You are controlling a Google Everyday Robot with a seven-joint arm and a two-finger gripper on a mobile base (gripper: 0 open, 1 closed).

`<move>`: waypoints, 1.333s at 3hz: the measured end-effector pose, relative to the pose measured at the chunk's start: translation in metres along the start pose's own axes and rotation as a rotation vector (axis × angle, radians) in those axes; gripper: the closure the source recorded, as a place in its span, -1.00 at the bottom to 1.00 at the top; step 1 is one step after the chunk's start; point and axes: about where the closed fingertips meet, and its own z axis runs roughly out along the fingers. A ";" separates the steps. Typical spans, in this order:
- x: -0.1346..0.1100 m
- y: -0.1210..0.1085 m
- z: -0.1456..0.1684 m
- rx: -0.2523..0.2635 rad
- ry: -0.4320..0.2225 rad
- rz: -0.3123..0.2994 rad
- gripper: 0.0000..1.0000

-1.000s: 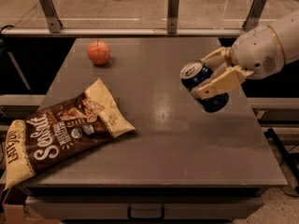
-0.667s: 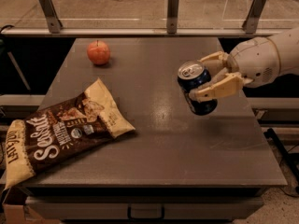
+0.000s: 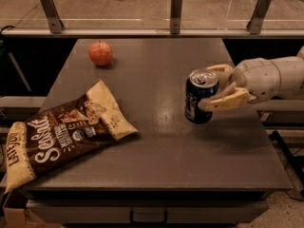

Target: Place pepsi can upright

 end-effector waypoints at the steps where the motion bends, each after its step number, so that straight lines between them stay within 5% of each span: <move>1: 0.016 0.004 -0.004 -0.040 -0.052 -0.009 0.66; 4: 0.043 0.006 -0.008 -0.091 -0.060 -0.025 -0.72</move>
Offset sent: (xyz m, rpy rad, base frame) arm -0.0116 -0.0163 -0.0527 0.0584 0.0057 0.1377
